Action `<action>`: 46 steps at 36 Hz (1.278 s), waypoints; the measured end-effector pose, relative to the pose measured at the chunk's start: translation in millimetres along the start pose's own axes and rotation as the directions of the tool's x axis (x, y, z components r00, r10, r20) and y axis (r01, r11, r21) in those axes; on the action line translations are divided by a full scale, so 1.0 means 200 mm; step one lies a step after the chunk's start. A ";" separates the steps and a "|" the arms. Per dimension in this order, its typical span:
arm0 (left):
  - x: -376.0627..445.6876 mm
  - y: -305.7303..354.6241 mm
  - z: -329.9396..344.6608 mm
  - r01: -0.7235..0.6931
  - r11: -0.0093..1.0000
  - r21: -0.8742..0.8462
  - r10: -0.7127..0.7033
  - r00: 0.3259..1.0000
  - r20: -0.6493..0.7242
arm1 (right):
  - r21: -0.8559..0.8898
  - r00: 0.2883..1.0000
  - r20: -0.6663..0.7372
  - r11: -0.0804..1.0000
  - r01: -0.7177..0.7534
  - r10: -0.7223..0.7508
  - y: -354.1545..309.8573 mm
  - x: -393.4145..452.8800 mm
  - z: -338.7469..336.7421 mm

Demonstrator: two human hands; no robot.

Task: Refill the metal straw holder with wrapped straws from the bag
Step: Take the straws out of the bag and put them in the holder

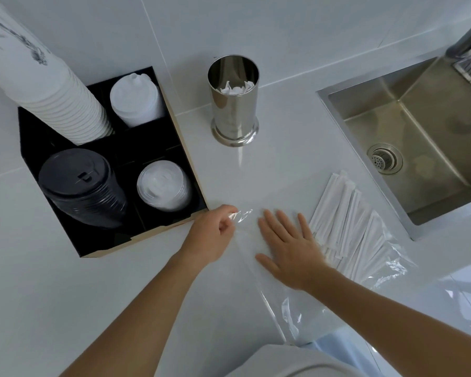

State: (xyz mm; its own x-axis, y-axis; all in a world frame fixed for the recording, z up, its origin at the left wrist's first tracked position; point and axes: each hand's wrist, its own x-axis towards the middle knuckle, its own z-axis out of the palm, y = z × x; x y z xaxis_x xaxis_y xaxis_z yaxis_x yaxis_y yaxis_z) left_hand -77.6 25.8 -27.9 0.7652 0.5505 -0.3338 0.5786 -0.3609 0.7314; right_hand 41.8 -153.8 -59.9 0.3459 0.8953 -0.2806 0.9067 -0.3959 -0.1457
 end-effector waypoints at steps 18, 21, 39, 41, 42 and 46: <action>-0.05 -0.01 -0.03 -0.143 0.902 0.408 0.114 0.989 0.093 | -0.004 0.998 0.013 0.998 -0.057 0.058 0.05 -0.11 0.07; -0.05 0.00 0.01 -0.268 0.790 0.551 0.256 0.961 0.101 | -0.001 0.998 0.013 0.998 -0.059 0.059 0.05 -0.11 0.07; -0.07 -0.09 0.08 -0.367 0.740 0.564 0.329 0.928 0.172 | -0.006 0.996 -0.036 0.997 -0.081 0.081 0.04 -0.37 0.16; -0.08 -0.10 0.08 -0.368 0.724 0.584 0.350 0.925 0.149 | -0.007 0.996 -0.030 0.997 -0.080 0.080 0.04 -0.37 0.16; -0.09 -0.10 0.09 -0.362 0.718 0.595 0.361 0.924 0.126 | -0.007 0.996 -0.027 0.997 -0.081 0.081 0.04 -0.37 0.16; -0.12 -0.05 0.16 -0.370 0.662 0.651 0.391 0.912 0.120 | -0.005 0.996 -0.018 0.996 -0.086 0.086 0.05 -0.36 0.17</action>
State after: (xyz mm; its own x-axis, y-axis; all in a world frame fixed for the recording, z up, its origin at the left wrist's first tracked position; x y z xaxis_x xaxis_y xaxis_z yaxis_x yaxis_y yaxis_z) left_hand -92.1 -7.3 -45.4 0.9585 0.2703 -0.0900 0.2839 -0.9332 0.2205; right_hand 16.9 -229.5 -72.9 0.4268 0.8614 -0.2755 0.8746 -0.4706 -0.1164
